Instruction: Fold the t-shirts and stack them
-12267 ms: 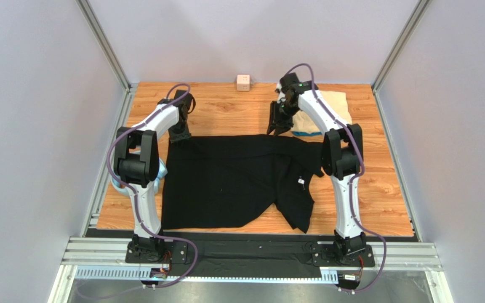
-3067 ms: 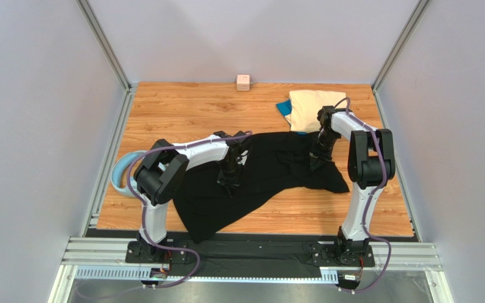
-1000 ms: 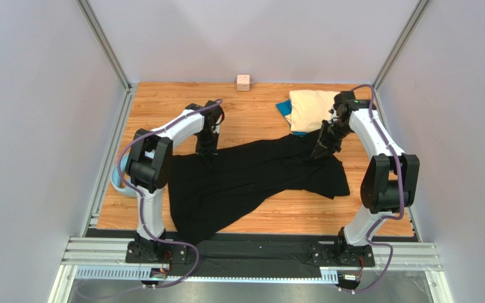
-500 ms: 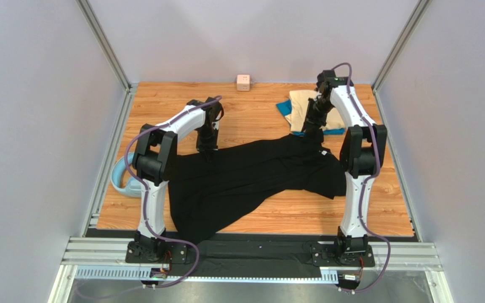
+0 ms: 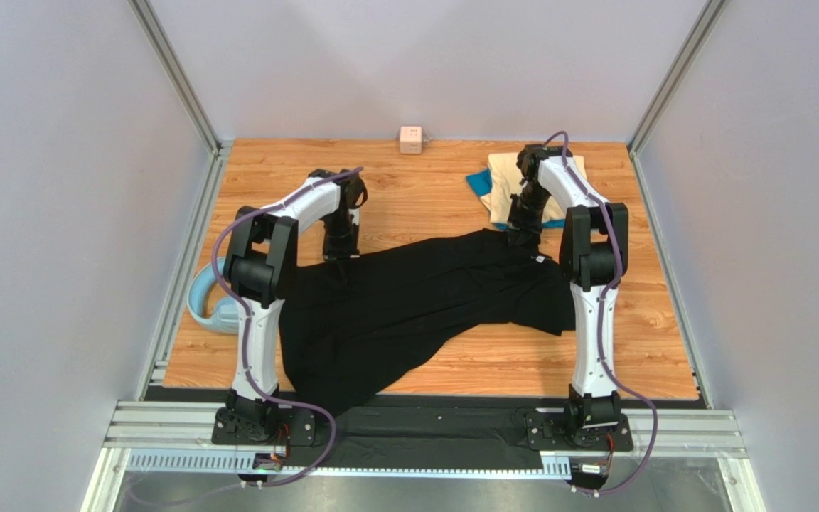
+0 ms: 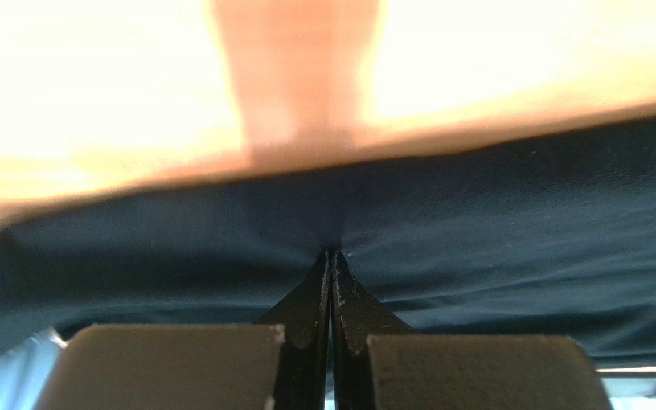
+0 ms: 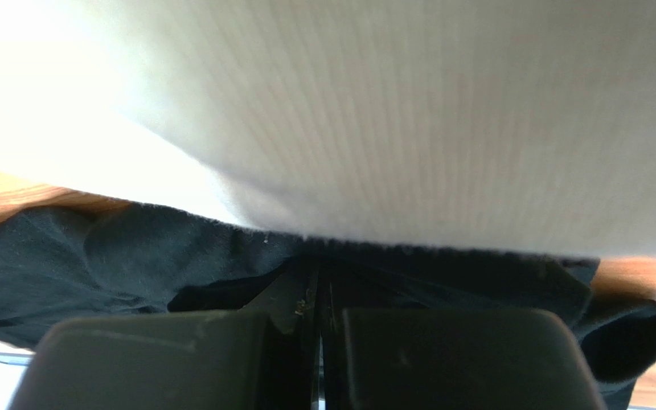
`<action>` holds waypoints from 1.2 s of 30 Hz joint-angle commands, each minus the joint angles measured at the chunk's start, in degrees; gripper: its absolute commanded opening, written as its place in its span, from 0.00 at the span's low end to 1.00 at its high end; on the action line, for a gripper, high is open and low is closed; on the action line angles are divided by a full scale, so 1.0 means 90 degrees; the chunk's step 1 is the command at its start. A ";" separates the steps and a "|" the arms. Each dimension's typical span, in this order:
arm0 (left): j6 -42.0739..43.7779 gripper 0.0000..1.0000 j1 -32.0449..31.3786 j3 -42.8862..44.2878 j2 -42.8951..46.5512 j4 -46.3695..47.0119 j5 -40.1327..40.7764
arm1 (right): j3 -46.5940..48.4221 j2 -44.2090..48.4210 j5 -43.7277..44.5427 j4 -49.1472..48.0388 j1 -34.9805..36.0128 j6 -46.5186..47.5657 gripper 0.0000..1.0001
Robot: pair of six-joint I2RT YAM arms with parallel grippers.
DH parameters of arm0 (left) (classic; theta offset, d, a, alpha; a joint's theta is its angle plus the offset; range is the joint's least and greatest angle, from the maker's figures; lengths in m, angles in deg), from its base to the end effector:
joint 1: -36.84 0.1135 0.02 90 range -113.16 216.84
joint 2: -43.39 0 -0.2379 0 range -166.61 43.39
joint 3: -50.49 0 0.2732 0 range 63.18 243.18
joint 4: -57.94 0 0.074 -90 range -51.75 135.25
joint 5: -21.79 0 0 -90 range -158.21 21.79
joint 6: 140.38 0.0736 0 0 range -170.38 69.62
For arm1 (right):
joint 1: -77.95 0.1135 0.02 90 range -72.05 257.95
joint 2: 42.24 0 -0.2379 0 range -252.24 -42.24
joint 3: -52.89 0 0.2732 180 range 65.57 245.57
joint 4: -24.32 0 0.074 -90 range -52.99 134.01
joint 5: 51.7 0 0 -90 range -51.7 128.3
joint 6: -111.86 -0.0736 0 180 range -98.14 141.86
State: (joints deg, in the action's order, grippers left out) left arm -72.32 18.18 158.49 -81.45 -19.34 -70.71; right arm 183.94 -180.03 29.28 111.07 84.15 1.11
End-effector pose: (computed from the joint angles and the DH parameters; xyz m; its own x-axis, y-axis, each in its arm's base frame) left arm 0.3844 -0.1332 0.0825 -0.9949 -0.0580 0.0829 -0.0593 0.9981 -0.0135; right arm 0.4547 0.0610 0.0949 -0.9624 0.2474 0.1124 0.2607 0.9573 0.1248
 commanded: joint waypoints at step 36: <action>-0.0307 0.02 0.0422 -0.1185 0.1332 0.0683 -0.0640 | -0.2312 0.2000 0.0543 -0.0465 -0.0610 -0.1024 0.00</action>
State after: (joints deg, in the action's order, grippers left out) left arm -74.17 21.94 149.00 -68.40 -14.56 -76.62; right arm 161.89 -166.18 33.35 106.81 78.86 -9.03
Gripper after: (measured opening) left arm 0.027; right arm 0.004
